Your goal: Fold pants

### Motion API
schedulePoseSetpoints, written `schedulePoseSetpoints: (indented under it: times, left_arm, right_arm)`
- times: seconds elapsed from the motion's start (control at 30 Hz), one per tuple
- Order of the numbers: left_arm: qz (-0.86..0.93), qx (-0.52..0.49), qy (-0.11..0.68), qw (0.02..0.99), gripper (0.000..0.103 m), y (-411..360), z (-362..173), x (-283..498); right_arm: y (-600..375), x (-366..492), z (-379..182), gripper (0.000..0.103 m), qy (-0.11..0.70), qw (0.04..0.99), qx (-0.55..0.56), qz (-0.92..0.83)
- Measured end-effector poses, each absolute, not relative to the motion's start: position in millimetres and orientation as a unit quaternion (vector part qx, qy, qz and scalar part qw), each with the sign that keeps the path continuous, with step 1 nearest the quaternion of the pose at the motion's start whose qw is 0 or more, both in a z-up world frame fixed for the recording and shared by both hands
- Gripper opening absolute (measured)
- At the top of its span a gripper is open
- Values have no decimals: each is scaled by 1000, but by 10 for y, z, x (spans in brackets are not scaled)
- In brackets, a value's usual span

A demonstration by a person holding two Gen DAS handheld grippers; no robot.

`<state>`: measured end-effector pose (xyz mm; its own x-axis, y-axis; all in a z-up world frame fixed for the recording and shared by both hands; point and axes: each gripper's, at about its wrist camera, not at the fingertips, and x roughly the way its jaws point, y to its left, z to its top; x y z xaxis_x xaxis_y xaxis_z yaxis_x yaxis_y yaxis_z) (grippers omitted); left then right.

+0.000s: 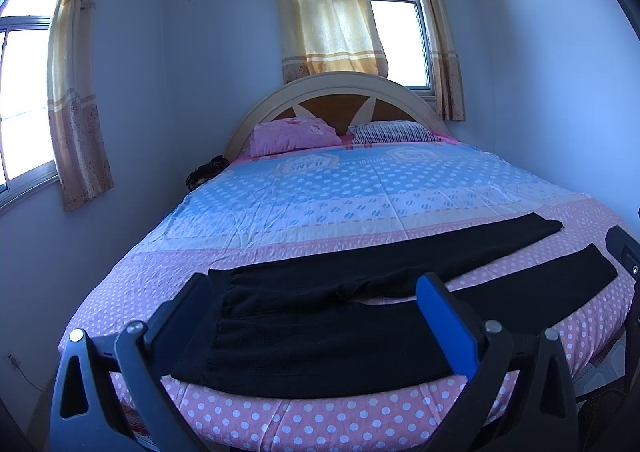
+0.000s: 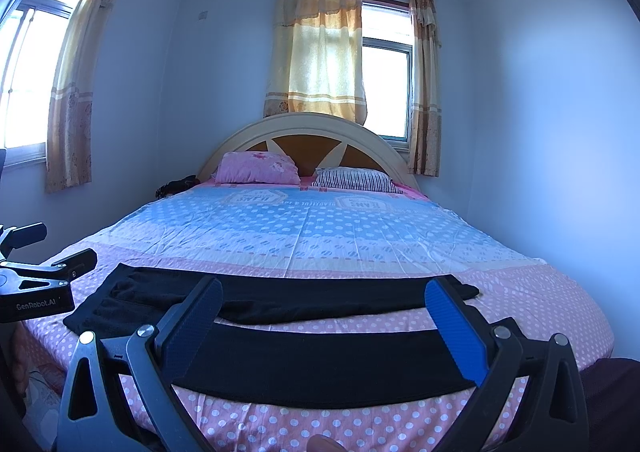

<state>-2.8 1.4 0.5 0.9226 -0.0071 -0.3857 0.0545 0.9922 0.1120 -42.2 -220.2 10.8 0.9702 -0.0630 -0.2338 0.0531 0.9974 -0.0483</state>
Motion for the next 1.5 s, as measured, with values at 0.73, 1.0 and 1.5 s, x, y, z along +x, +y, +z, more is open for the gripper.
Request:
schedulePoseSetpoints:
  times: [0.73,1.0,1.5]
  left_arm:
    - [-18,57,203,977,103,1,-33,18]
    - [-13,61,229,971,103,157,-195,321]
    - [79,44,360,929,103,1716,-761,2215]
  right_arm:
    - [-2111,-370,27,102,131,990,-30,-31]
    - [-2217,-150,-88,102,155,987,-41,-8]
    - [-3479,1312,-673,99,289,955,14,-57]
